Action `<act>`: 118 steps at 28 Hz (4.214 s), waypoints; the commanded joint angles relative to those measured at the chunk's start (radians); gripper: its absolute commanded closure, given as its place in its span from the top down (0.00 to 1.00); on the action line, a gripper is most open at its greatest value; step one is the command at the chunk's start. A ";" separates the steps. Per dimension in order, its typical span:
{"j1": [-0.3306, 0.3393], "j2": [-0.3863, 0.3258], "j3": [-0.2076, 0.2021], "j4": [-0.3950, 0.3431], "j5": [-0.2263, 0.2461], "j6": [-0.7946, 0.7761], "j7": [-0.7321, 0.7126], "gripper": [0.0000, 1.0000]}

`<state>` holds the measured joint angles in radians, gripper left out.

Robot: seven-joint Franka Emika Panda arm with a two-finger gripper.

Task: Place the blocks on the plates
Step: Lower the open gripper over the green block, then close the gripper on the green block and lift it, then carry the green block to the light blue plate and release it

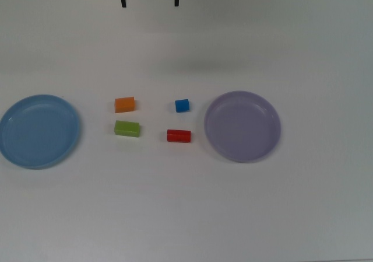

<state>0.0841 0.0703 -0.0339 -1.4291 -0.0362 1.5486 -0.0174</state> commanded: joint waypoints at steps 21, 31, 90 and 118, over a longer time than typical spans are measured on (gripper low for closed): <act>0.006 0.184 -0.001 0.004 0.004 0.145 -0.052 1.00; 0.006 0.315 -0.001 -0.002 -0.091 0.275 -0.050 1.00; -0.018 0.580 -0.008 -0.044 -0.401 0.392 -0.041 0.32; -0.187 0.537 -0.026 0.045 -0.326 0.429 -0.087 0.18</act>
<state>-0.0558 0.6130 -0.0442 -1.3654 -0.3802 1.9214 -0.0576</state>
